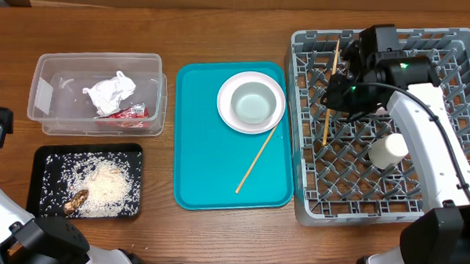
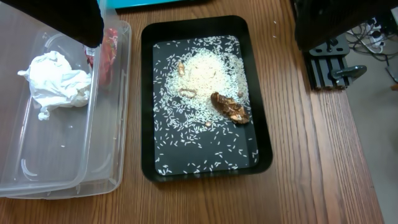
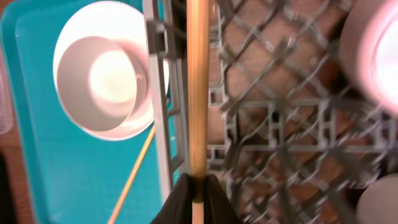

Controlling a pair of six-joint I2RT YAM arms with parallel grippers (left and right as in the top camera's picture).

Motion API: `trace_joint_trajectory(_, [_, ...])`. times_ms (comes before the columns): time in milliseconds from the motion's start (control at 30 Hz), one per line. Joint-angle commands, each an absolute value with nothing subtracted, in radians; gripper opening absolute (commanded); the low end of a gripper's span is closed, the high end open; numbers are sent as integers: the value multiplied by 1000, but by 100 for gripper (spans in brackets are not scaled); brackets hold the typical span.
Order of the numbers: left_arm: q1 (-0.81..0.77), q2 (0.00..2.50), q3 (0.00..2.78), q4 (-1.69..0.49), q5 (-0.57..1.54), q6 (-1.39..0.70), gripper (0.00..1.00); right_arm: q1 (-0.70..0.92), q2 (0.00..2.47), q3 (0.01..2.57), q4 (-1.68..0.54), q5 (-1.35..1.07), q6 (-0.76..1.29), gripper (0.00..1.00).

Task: Sort waste into correct bins and load items into the dishwasher
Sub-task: 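Grasp one chopstick and carry it into the dish rack, then return the right gripper to the remaining chopstick on the tray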

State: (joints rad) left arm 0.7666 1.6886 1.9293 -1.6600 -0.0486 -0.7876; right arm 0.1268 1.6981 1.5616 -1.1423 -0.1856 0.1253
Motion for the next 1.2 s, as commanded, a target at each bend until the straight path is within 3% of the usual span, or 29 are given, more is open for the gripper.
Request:
trace_joint_trajectory(0, [772,1680,1942,-1660,-59,-808,100,128,1718,1583,-1109,-139,28,4])
trace_joint_trajectory(200, [772,1680,1942,-1660,-59,-808,100,130,1745,1583,-1102,-163,29,5])
trace_joint_trajectory(300, [772,1680,1942,-1660,-59,-808,100,130,1751,1583,-1112,-190,29,12])
trace_joint_trajectory(400, [772,1680,1942,-1660,-59,-808,100,130,1751,1581,-1113,-218,30,35])
trace_joint_trajectory(500, [772,1680,1942,-1660,-59,-808,100,130,1751,1581,-1116,-251,35,74])
trace_joint_trajectory(567, [772,1680,1942,-1660,-59,-808,100,130,1751,1581,-1124,-254,77,85])
trace_joint_trajectory(967, [770,1680,1942,-1660,-59,-808,100,169,1732,1581,-1239,-587,140,80])
trace_joint_trajectory(1167, [770,1680,1942,-1660,-59,-808,100,355,1733,1571,-1251,-352,548,77])
